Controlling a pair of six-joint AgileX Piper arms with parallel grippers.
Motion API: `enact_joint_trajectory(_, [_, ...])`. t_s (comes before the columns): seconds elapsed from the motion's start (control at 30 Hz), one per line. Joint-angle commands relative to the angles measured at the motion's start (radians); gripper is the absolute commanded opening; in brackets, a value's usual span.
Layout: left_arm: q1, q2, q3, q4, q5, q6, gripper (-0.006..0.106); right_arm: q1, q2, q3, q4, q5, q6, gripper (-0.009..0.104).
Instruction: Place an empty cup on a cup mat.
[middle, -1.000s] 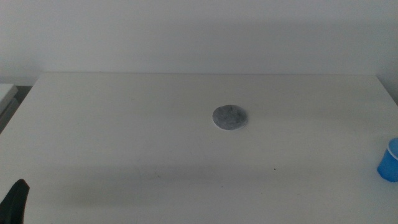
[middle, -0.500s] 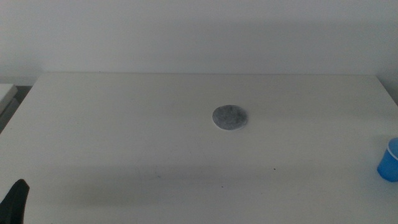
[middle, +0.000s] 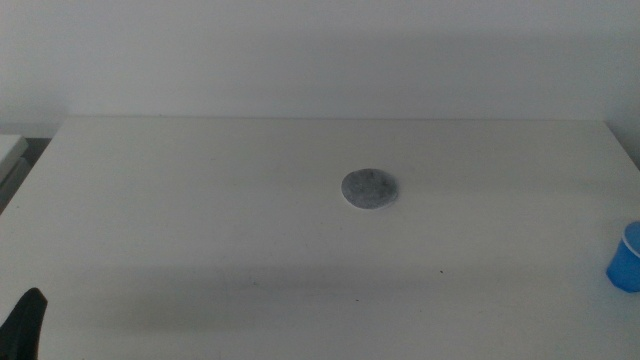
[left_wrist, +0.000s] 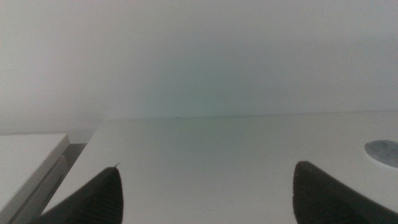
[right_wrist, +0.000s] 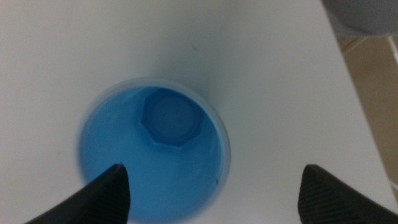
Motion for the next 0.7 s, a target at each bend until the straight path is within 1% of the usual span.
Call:
enact_joint_trajectory(0.0, [-0.001,-0.004,0.000,-0.002,-0.013,-0.003,0.094,-0.009,0.047,-0.008,-0.022,-0.018,-0.008,0.093])
enact_joint_trajectory(0.13, [-0.001,-0.004,0.000,-0.002,-0.013,-0.003,0.094,-0.009,0.119,-0.008,-0.033,-0.046,-0.008,0.091])
enact_joint_trajectory(0.2, [-0.001,-0.004,0.000,-0.002,-0.013,-0.003,0.094,-0.009,0.147,-0.008,-0.033,-0.078,-0.008,0.082])
enact_joint_trajectory(0.23, [-0.001,-0.004,0.000,-0.002,-0.013,-0.003,0.094,-0.009,0.157,-0.008,-0.033,-0.102,-0.008,0.071])
enact_joint_trajectory(0.27, [-0.001,-0.004,0.000,-0.002,-0.013,-0.003,0.094,-0.009,0.162,-0.008,-0.033,-0.116,-0.008,0.053])
enact_joint_trajectory(0.3, [-0.001,-0.004,0.000,-0.002,-0.013,-0.003,0.094,-0.009,0.162,-0.008,-0.033,-0.123,-0.008,0.029])
enact_joint_trajectory(0.33, [-0.001,-0.004,0.000,-0.002,-0.013,-0.003,0.094,-0.009,0.160,-0.008,-0.031,-0.123,-0.008,0.002])
enact_joint_trajectory(0.43, [-0.001,-0.004,0.000,-0.002,-0.013,-0.003,0.094,0.004,0.125,-0.017,-0.020,-0.095,-0.017,-0.001])
enact_joint_trajectory(0.5, [-0.001,-0.004,0.000,-0.002,-0.013,-0.003,0.094,0.034,0.093,-0.040,-0.020,-0.053,-0.016,-0.003])
enact_joint_trajectory(0.6, [-0.001,-0.004,0.000,-0.002,-0.013,-0.003,0.094,0.116,0.071,-0.124,-0.026,0.031,0.006,-0.002])
enact_joint_trajectory(0.67, [-0.001,-0.004,0.000,-0.002,-0.013,-0.003,0.094,0.193,0.080,-0.206,-0.034,0.072,0.021,-0.002])
